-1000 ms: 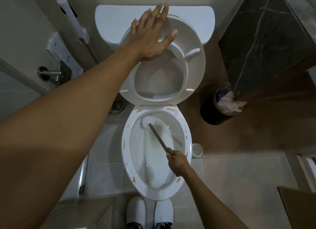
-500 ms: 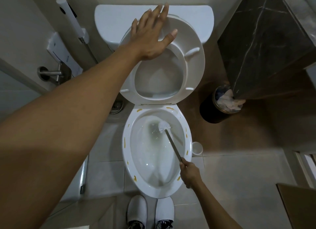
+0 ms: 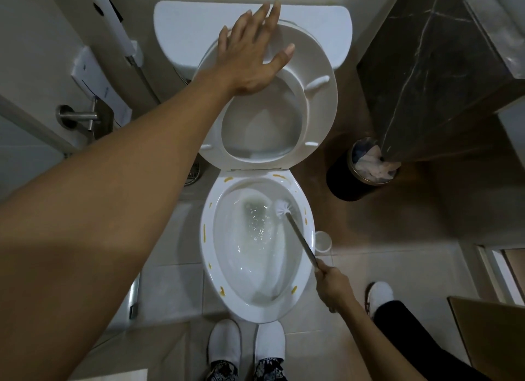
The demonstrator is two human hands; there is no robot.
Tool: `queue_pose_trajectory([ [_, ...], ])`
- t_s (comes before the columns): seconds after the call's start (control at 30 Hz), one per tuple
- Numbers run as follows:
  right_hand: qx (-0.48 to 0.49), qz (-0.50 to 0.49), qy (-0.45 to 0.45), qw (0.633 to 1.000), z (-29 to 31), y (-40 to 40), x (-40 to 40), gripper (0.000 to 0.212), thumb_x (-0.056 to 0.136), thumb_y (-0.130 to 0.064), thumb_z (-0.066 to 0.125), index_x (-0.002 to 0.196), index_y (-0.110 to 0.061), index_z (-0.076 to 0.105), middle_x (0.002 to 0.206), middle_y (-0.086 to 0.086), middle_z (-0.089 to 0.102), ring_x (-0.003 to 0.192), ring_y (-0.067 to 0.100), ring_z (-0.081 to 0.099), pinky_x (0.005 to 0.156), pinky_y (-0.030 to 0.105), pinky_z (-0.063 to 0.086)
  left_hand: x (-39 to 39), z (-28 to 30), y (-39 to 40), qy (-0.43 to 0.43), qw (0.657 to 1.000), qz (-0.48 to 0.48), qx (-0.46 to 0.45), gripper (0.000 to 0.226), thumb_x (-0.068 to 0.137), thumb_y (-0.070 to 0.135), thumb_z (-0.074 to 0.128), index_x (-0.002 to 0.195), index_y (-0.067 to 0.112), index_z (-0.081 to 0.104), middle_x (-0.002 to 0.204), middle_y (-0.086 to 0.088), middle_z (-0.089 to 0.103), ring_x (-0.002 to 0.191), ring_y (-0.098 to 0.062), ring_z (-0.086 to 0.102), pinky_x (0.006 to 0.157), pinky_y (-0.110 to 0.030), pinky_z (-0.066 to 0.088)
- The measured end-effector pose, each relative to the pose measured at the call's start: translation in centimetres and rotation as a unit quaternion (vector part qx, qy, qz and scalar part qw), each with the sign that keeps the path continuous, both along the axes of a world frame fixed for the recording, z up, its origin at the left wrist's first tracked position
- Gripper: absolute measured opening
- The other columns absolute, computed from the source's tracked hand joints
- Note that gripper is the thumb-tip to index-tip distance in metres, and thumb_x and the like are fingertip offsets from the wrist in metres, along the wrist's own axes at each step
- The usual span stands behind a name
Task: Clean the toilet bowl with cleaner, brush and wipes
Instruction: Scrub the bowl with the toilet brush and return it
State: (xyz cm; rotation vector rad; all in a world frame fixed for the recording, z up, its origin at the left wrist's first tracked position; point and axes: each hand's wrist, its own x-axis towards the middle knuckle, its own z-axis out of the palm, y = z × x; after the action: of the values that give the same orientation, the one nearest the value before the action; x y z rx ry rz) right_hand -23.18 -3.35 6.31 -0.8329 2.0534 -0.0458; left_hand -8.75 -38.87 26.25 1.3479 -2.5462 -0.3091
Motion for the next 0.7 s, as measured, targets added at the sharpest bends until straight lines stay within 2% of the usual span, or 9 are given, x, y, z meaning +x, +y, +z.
queue_pose_trajectory([
  [0.1,0.055,-0.006,-0.006,0.998,0.9,0.7,0.1,0.04,0.101,-0.032,0.034,0.14,-0.029,0.046,0.089,0.008,0.061,0.058,0.022,0.057,0.036,0.022,0.043,0.0,-0.1,0.0,-0.001,1.0,-0.003,0.003,0.071,0.096,0.06,0.019,0.152,0.024,-0.006,0.16,-0.001,-0.006,0.147,-0.024,-0.006,0.115,-0.053,-0.004],
  [0.17,0.084,0.021,-0.026,0.996,1.8,1.5,0.3,0.041,0.102,-0.032,0.033,0.142,-0.027,0.043,0.082,0.005,0.057,0.053,0.017,0.053,0.036,0.02,0.041,0.0,-0.1,-0.1,0.0,1.0,-0.003,0.003,0.071,0.095,0.061,0.019,0.152,0.024,-0.006,0.16,-0.001,-0.007,0.147,-0.024,-0.007,0.115,-0.052,-0.004],
  [0.3,0.061,0.046,0.0,0.997,2.2,0.4,-0.4,0.039,0.103,-0.031,0.032,0.139,-0.027,0.047,0.075,-0.003,0.051,0.051,0.01,0.047,0.03,0.014,0.033,0.0,-0.1,-0.2,-0.002,1.0,-0.004,0.004,0.071,0.096,0.06,0.019,0.152,0.024,-0.006,0.16,-0.001,-0.007,0.147,-0.025,-0.007,0.115,-0.053,-0.004],
  [0.37,0.056,0.062,0.009,0.996,2.5,0.5,-0.3,0.04,0.102,-0.03,0.031,0.138,-0.026,0.049,0.077,-0.003,0.051,0.051,0.009,0.044,0.031,0.016,0.032,0.0,-0.1,-0.2,-0.005,1.0,-0.003,-0.001,0.071,0.096,0.06,0.02,0.152,0.024,-0.005,0.16,-0.002,-0.006,0.147,-0.025,-0.006,0.115,-0.053,-0.003],
  [0.53,0.123,0.072,-0.062,0.988,4.0,1.1,0.0,0.039,0.103,-0.027,0.034,0.14,-0.028,0.046,0.069,0.0,0.047,0.045,0.012,0.04,0.038,0.022,0.035,-0.1,0.1,0.2,0.001,1.0,0.0,0.002,0.07,0.097,0.058,0.02,0.152,0.023,-0.005,0.16,-0.002,-0.006,0.147,-0.025,-0.006,0.115,-0.052,-0.004],
  [0.7,0.108,0.064,-0.041,0.991,3.9,0.6,0.3,0.04,0.102,-0.026,0.033,0.139,-0.027,0.047,0.071,0.002,0.049,0.047,0.015,0.041,0.037,0.021,0.034,0.0,0.1,-0.1,-0.003,1.0,0.0,0.002,0.071,0.096,0.059,0.02,0.152,0.023,-0.005,0.16,-0.002,-0.006,0.147,-0.025,-0.006,0.115,-0.053,-0.004],
])
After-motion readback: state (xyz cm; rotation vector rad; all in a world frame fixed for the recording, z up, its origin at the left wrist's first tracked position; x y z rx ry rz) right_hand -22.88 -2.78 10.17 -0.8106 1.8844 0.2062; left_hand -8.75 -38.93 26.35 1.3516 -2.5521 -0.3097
